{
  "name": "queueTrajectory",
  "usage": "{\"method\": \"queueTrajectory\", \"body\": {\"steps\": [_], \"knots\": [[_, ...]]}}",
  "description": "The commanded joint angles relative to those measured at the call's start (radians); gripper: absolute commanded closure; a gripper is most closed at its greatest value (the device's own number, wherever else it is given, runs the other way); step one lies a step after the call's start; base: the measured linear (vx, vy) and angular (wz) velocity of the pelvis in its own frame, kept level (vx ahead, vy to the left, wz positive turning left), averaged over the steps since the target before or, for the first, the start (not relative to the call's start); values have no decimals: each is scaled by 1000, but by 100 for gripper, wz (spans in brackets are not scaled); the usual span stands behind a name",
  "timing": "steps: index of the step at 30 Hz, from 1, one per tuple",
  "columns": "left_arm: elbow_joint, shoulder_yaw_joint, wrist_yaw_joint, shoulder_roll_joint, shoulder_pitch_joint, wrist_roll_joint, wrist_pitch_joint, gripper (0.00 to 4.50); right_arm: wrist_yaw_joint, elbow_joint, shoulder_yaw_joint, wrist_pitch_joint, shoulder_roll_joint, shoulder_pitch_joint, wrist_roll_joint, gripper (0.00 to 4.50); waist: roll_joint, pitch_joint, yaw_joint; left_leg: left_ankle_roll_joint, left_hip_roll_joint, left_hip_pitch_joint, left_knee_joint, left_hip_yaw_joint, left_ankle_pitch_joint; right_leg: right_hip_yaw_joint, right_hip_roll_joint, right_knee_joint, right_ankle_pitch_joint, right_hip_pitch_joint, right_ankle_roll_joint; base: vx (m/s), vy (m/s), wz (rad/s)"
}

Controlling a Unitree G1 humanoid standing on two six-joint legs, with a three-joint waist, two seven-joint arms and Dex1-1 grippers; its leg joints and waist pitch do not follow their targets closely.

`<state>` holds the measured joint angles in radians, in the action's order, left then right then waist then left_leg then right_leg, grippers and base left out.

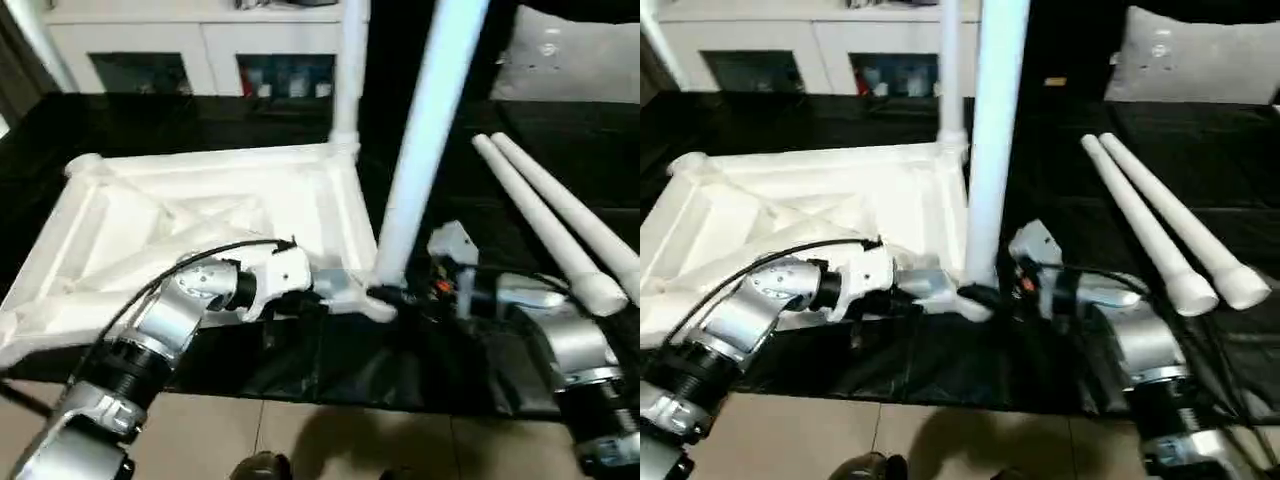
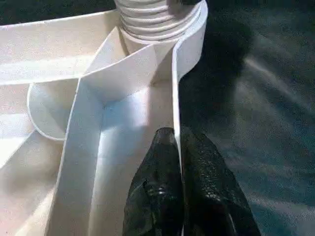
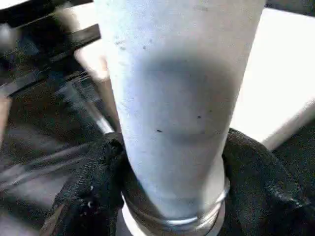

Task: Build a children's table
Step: Rotate leg to tighten

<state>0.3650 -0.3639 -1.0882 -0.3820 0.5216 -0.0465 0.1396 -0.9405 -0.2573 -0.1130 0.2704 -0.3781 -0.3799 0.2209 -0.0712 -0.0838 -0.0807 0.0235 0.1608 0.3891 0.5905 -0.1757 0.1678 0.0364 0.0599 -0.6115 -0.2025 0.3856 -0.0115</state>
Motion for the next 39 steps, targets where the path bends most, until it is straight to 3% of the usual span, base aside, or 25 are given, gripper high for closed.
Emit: {"method": "queueTrajectory", "body": {"steps": [1, 3, 5, 7, 9, 12, 18, 19, 23, 25, 27, 28, 29, 33, 35, 37, 39], "knots": [[-93, -55, 27, 88, -6, 20, 49, 450, 130, -49, 3, 78, 68, -40, -7, 191, 2, 40, 5, 33, 69, -27, -93, 41, 432, -42, 96, 94, -465, -21, -196, 0, 0, 0], [-114, -57, 99, 146, -2, 0, 104, 450, 202, -54, 12, 109, 111, -64, -19, 191, 4, 40, 21, 49, 66, -35, -94, 46, 465, -43, 97, 105, -521, -13, -167, 0, 0, 0], [-119, -51, 201, 223, 9, -26, 161, 450, 282, -63, 17, 141, 151, -80, -38, 196, 12, 40, 30, 44, 66, -30, -92, 44, 434, -45, 95, 106, -499, -14, -165, 0, 0, 0], [-117, -47, 280, 281, 18, -43, 200, 450, 356, -88, 32, 160, 181, -89, -49, 200, 11, 43, 29, 29, 64, -32, -88, 40, 404, -47, 96, 111, -479, -12, -164, 0, 0, 0], [-112, -43, 372, 341, 27, -70, 239, 450, 450, -121, 62, 174, 218, -95, -63, 200, 11, 45, 30, 13, 63, -27, -86, 37, 361, -45, 92, 108, -424, -15, -173, 0, 0, 0], [-99, -46, 420, 355, 36, -99, 241, 450, 519, -141, 84, 179, 238, -101, -82, 200, 10, 48, 31, -3, 62, -19, -87, 36, 327, -44, 90, 106, -370, -20, -176, 0, 0, 0], [-107, -39, 434, 349, 35, -123, 266, 450, 558, -138, 104, 197, 269, -103, -81, 200, 3, 50, 32, -3, 64, -21, -90, 35, 337, -43, 89, 102, -318, -22, -187, 0, 0, 0], [-108, -40, 434, 345, 34, -125, 266, 450, 557, -138, 104, 196, 270, -103, -81, 144, 2, 50, 32, -1, 64, -21, -92, 36, 340, -42, 89, 102, -319, -22, -187, 0, 0, 0], [-96, -28, 434, 317, 39, -133, 257, 450, 527, -142, 100, 152, 269, -102, -71, 124, 5, 49, 32, 3, 65, -22, -92, 35, 352, -44, 92, 105, -329, -21, -188, 0, 0, 0], [-84, -24, 425, 304, 43, -133, 231, 450, 514, -135, 95, 137, 263, -99, -71, 88, 4, 52, 30, 0, 66, -19, -93, 35, 329, -44, 91, 104, -301, -23, -188, 0, 0, 0], [-65, -21, 418, 290, 48, -134, 202, 450, 510, -126, 101, 136, 259, -97, -69, 82, 2, 57, 27, -15, 67, -18, -91, 33, 275, -43, 90, 97, -209, -27, -202, 0, 0, 0], [-51, -21, 410, 279, 52, -135, 183, 450, 496, -119, 102, 130, 253, -93, -66, 68, 10, 58, 29, -20, 67, -16, -90, 31, 260, -42, 89, 96, -184, -29, -208, 0, 0, 0], [-18, -17, 395, 254, 63, -138, 156, 450, 461, -99, 102, 124, 230, -80, -60, 44, 5, 58, 24, -30, 65, -15, -88, 31, 239, -41, 89, 92, -159, -30, -212, 0, 0, 0], [37, 1, 364, 208, 83, -135, 104, 450, 403, -65, 121, 124, 175, -53, -42, 22, 5, 59, 18, -44, 67, -15, -86, 29, 221, -40, 91, 88, -123, -35, -224, 0, 0, 0], [56, 6, 346, 188, 93, -129, 79, 450, 370, -52, 134, 120, 147, -43, -30, 9, -1, 60, 15, -46, 68, -15, -84, 30, 207, -40, 91, 85, -98, -35, -231, 0, 0, 0], [72, 6, 296, 160, 100, -117, 38, 450, 310, -30, 144, 106, 101, -29, -15, 9, 3, 62, 16, -61, 68, -14, -80, 29, 179, -39, 90, 80, -42, -38, -241, 0, 0, 0], [77, -3, 253, 138, 101, -108, 14, 450, 278, -23, 148, 96, 68, -22, -15, 9, 3, 72, 12, -101, 67, -7, -67, 30, 82, -35, 88, 62, 109, -41, -261, 0, 0, 0]]}}
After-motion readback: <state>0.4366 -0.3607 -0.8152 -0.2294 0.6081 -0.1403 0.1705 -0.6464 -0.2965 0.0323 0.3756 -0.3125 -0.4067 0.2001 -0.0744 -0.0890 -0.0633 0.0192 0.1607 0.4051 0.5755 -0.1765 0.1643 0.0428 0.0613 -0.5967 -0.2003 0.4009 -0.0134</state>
